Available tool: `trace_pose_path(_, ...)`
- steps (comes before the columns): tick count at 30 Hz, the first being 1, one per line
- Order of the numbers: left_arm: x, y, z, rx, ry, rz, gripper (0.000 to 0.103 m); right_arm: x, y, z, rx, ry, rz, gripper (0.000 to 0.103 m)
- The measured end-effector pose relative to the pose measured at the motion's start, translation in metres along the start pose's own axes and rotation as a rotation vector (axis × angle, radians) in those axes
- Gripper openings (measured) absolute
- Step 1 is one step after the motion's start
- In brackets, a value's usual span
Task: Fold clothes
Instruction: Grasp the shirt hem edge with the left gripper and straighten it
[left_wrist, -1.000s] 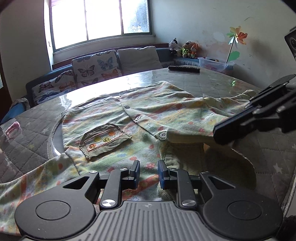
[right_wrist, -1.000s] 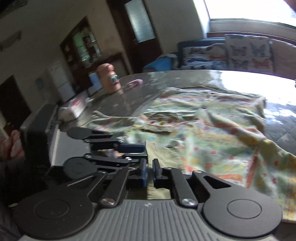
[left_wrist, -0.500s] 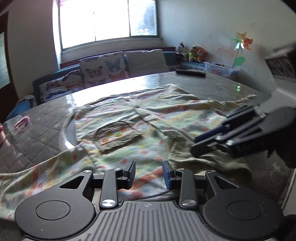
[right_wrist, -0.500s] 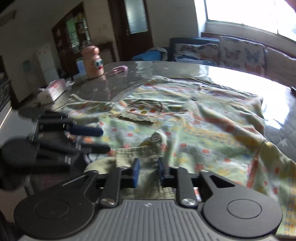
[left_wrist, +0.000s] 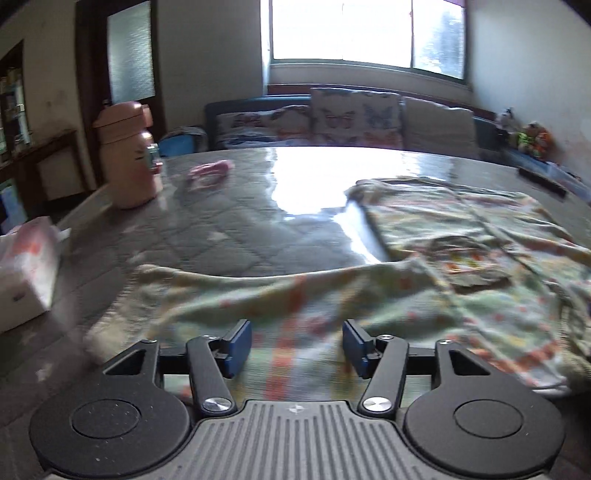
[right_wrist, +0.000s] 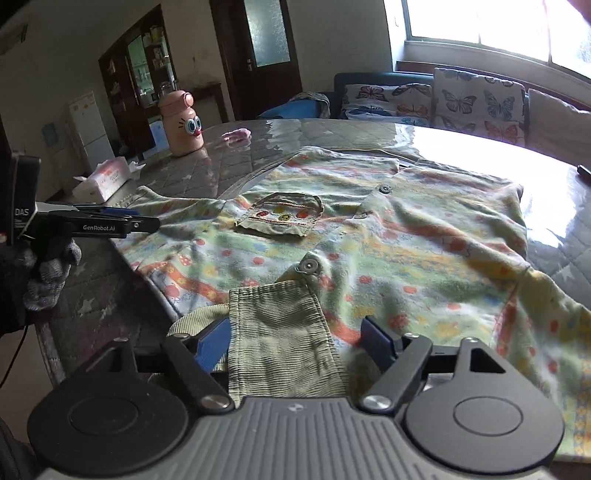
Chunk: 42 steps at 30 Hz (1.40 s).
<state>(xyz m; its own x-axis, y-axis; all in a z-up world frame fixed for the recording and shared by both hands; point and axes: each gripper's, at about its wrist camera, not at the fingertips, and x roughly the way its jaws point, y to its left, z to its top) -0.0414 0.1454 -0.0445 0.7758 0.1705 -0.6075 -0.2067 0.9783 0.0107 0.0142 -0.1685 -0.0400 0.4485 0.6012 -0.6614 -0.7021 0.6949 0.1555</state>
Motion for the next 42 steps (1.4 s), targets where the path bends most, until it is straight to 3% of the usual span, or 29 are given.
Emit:
trace_pose_path(9,0.014,0.049,0.008,-0.068,0.007,0.113,0.07,-0.002,-0.002,0.0,0.028,-0.013,0.003,0.085)
trace_pose_path(14,0.018,0.052,0.012,-0.055,0.006,0.141,0.071,-0.025,-0.021,-0.004,0.125,-0.084,-0.056,0.085)
trace_pose_path(24,0.024,0.057,0.016,-0.067,0.009,0.18,0.073,-0.062,-0.113,-0.036,0.363,-0.148,-0.33,0.086)
trace_pose_path(36,0.027,0.056,0.018,-0.045,0.01,0.204,0.076,-0.091,-0.189,-0.062,0.471,-0.175,-0.587,0.086)
trace_pose_path(40,0.027,0.055,0.019,-0.041,0.012,0.21,0.077,-0.095,-0.193,-0.056,0.509,-0.195,-0.588,0.085)
trace_pose_path(42,0.027,0.055,0.019,-0.038,0.014,0.216,0.078,-0.089,-0.185,-0.048,0.452,-0.194,-0.586,0.086)
